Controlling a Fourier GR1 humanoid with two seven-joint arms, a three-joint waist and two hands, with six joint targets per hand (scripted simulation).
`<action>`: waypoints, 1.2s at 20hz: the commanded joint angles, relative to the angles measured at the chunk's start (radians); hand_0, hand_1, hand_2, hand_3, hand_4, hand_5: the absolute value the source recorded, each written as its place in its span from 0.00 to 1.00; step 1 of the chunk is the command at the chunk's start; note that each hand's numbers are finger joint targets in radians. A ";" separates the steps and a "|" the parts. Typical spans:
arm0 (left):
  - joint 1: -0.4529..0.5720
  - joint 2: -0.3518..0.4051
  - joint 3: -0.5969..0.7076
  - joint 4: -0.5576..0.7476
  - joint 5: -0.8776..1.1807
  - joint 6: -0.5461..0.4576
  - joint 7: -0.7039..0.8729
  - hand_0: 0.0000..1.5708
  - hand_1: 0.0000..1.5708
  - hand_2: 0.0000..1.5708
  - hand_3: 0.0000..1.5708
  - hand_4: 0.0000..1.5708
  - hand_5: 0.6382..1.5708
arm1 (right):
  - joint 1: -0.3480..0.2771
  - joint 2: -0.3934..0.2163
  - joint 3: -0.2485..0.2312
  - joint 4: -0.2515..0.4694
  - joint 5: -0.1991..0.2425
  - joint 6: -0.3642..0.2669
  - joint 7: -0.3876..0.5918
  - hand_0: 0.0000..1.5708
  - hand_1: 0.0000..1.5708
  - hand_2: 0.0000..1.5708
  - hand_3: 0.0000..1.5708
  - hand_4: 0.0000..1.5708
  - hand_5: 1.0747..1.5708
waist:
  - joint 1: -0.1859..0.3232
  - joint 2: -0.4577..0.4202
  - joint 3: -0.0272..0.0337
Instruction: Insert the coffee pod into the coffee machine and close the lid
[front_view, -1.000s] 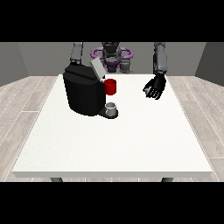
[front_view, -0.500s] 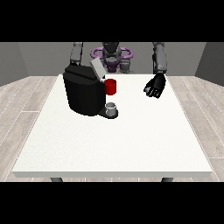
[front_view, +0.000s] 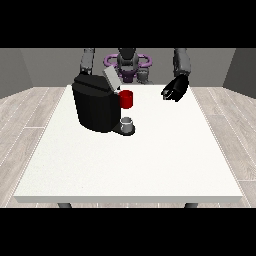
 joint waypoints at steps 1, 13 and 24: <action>-0.057 -0.041 -0.007 -0.035 0.001 -0.089 0.063 0.88 0.88 0.88 0.84 0.31 1.00 | -0.014 0.012 0.001 0.046 0.014 -0.016 0.008 0.00 0.00 0.00 0.00 0.00 1.00 | 0.002 -0.046 0.0002; -0.245 -0.040 0.050 -0.053 0.009 -0.200 0.181 0.85 0.85 0.86 0.84 0.38 1.00 | -0.046 0.003 0.035 0.020 0.018 0.044 0.035 0.00 0.00 0.00 0.00 0.00 1.00 | -0.103 -0.068 -0.0004; -0.471 -0.048 0.171 -0.023 0.084 -0.263 0.328 0.80 0.80 0.82 0.81 0.31 1.00 | -0.092 0.035 0.056 -0.034 0.010 0.032 -0.028 0.00 0.00 0.00 0.00 0.00 1.00 | -0.171 0.006 0.0002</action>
